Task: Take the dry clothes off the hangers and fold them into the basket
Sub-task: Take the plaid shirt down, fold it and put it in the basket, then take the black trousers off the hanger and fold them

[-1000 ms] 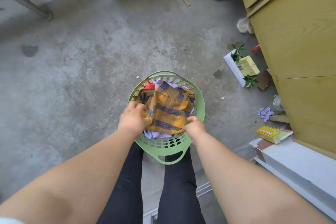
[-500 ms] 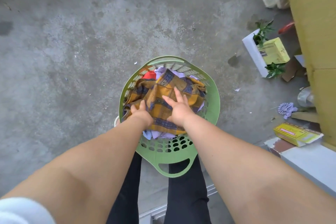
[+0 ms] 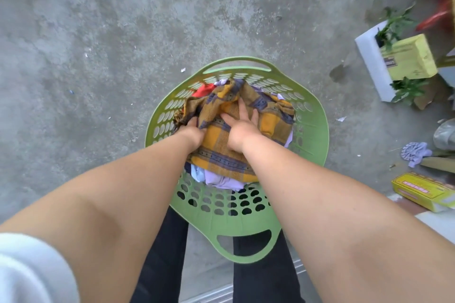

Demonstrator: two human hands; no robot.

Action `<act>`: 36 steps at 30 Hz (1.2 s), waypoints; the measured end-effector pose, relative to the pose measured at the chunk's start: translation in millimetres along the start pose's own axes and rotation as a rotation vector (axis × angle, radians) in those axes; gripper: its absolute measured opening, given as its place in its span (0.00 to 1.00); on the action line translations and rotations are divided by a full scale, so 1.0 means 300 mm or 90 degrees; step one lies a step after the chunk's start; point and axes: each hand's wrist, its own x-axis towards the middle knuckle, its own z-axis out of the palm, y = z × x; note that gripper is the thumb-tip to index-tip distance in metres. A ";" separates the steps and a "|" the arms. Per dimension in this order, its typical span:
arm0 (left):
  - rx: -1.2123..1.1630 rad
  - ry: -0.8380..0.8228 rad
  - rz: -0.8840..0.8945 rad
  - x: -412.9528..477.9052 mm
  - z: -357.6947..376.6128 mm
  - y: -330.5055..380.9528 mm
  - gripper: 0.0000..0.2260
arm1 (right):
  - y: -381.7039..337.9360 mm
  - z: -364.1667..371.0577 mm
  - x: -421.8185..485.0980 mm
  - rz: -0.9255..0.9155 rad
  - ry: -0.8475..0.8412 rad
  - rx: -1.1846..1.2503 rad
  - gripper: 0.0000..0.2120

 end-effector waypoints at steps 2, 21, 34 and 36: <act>0.003 0.000 0.014 -0.083 -0.032 0.001 0.25 | 0.022 -0.016 -0.072 -0.014 0.029 0.053 0.42; -0.045 0.053 0.304 -1.321 -0.472 0.263 0.11 | -0.044 -0.602 -1.300 -0.141 0.298 0.161 0.14; -0.007 0.186 0.553 -2.193 -0.916 0.417 0.10 | -0.152 -1.001 -2.151 -0.268 0.536 0.290 0.22; 0.008 0.207 0.584 -2.334 -0.972 0.426 0.09 | -0.169 -1.041 -2.285 -0.276 0.583 0.308 0.23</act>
